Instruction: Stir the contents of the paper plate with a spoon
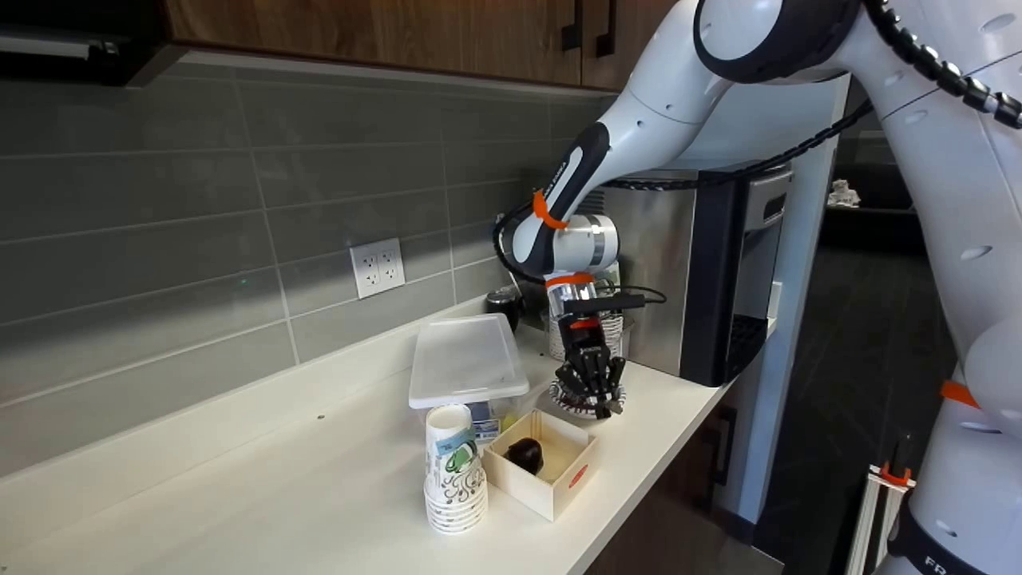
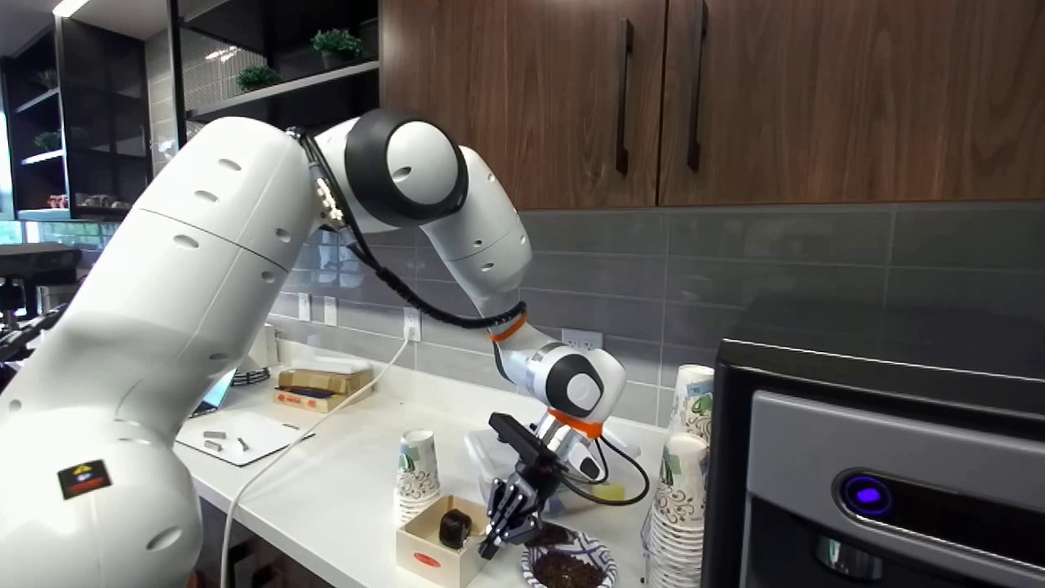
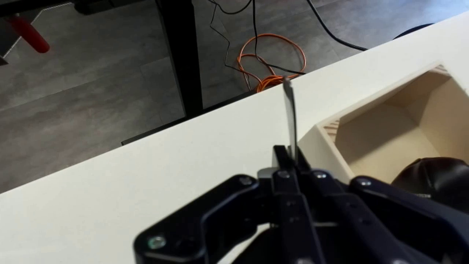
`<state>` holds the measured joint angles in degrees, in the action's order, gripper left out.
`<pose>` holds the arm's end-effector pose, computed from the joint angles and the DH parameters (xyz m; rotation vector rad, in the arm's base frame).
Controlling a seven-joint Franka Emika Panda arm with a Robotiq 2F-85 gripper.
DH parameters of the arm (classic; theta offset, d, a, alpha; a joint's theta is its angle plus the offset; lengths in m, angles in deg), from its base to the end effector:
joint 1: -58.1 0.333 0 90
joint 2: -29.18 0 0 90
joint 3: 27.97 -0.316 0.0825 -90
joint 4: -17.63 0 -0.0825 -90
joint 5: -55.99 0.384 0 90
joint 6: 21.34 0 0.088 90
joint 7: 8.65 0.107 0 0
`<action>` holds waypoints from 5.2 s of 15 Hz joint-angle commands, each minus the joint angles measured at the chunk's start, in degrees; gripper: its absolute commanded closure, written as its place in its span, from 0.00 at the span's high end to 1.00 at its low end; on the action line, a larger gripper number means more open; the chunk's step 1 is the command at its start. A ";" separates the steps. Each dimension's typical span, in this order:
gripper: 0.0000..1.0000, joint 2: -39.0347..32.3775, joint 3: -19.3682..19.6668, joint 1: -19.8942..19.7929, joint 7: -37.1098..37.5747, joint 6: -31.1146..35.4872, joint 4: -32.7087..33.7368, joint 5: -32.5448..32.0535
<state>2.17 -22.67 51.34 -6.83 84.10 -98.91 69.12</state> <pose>0.5086 -0.0914 0.1802 -2.7364 0.5316 0.9294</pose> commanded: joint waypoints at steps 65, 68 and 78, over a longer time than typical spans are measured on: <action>0.01 -8.41 -2.74 -2.62 -10.62 -26.15 10.01 0.41; 0.01 -8.76 -1.87 -3.13 -10.37 -27.54 10.18 0.24; 0.01 -8.59 0.49 -2.92 -7.84 -24.13 9.79 -2.50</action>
<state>-6.24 -22.39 48.15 -15.67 58.65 -90.13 68.06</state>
